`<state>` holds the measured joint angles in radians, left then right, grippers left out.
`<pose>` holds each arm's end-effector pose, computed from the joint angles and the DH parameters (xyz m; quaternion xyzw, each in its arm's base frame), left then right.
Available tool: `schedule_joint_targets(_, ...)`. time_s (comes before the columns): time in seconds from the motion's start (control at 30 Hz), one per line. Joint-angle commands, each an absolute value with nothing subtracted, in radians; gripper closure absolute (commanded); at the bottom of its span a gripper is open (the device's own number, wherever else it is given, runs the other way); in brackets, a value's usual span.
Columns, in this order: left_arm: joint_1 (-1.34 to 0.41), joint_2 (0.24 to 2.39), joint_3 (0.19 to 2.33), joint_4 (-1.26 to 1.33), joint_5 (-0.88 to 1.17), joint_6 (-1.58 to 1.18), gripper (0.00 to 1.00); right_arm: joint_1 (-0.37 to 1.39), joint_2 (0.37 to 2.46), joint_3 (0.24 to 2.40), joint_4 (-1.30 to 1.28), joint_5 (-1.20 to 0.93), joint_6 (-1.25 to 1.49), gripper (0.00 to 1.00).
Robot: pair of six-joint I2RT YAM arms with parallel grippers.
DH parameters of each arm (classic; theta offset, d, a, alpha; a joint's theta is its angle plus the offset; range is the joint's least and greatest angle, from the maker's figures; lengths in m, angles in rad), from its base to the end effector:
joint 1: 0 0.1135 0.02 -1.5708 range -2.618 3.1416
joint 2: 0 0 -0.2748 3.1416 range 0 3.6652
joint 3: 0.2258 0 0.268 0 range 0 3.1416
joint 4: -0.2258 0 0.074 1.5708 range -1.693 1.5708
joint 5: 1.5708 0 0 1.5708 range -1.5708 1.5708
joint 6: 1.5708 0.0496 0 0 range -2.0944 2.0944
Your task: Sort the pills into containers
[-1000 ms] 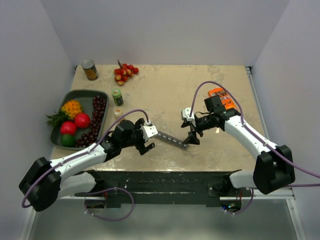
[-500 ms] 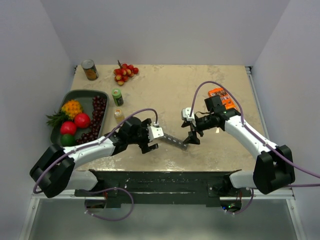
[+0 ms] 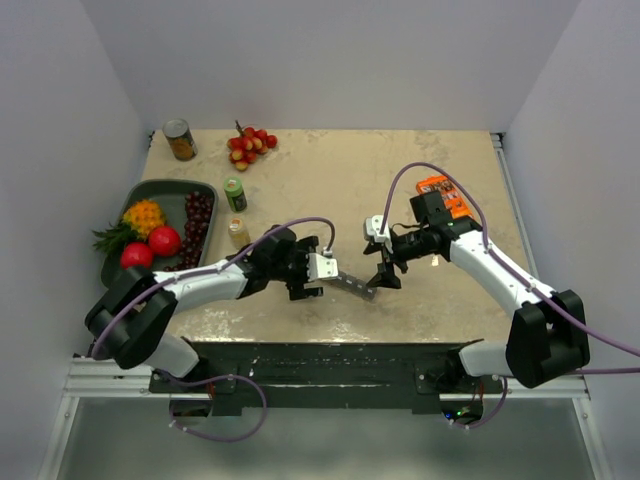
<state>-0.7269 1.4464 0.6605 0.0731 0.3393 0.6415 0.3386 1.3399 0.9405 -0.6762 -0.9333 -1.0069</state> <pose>0.2164 -0.2146 0.1648 0.6210 0.6502 -0.1709 0.4031 0.2417 0.1274 0.2436 -0.6258 0.6085 0.3403 0.3498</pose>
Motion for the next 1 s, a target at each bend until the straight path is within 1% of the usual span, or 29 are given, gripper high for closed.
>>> schedule_joint_targets(0.0, -0.723, 1.532, 0.764, 0.103, 0.414, 0.748, 0.06, 0.33, 1.341, 0.962, -0.689, -0.945, -1.028, 0.14)
schedule_joint_targets(0.23, -0.723, 1.658, 0.871, 0.023, 0.459, 0.808, 0.11, 0.316, 1.338, 0.963, -0.696, -0.95, -1.037, 0.14)
schedule_joint_targets(0.33, -0.724, 1.698, 0.905, 0.002, 0.482, 0.821, 0.15, 0.311, 1.336, 0.965, -0.701, -0.953, -1.037, 0.14)
schedule_joint_targets(0.37, -0.723, 1.709, 0.908, -0.036, 0.488, 0.821, 0.2, 0.31, 1.336, 0.966, -0.701, -0.953, -1.038, 0.14)
schedule_joint_targets(0.43, -0.723, 1.715, 0.905, -0.052, 0.495, 0.815, 0.26, 0.307, 1.336, 0.966, -0.704, -0.957, -1.039, 0.14)
schedule_joint_targets(0.47, -0.723, 1.718, 0.902, -0.054, 0.495, 0.81, 0.33, 0.307, 1.335, 0.966, -0.704, -0.956, -1.04, 0.14)
schedule_joint_targets(0.53, -0.726, 1.715, 0.9, -0.055, 0.485, 0.787, 0.37, 0.304, 1.336, 0.966, -0.706, -0.957, -1.04, 0.14)
schedule_joint_targets(0.57, -0.727, 1.713, 0.899, -0.052, 0.471, 0.775, 0.44, 0.304, 1.336, 0.968, -0.707, -0.96, -1.042, 0.14)
schedule_joint_targets(0.7, -0.741, 1.703, 0.893, -0.057, 0.399, 0.697, 0.55, 0.302, 1.335, 0.969, -0.709, -0.962, -1.043, 0.14)
schedule_joint_targets(0.83, -0.755, 1.681, 0.87, -0.072, 0.348, 0.606, 0.61, 0.298, 1.332, 0.971, -0.71, -0.959, -1.042, 0.14)
schedule_joint_targets(0.93, -0.781, 1.651, 0.832, -0.06, 0.305, 0.543, 0.61, 0.29, 1.328, 0.969, -0.71, -0.959, -1.042, 0.14)
schedule_joint_targets(0.97, -0.788, 1.643, 0.818, -0.045, 0.296, 0.532, 0.59, 0.288, 1.328, 0.969, -0.71, -0.959, -1.042, 0.14)
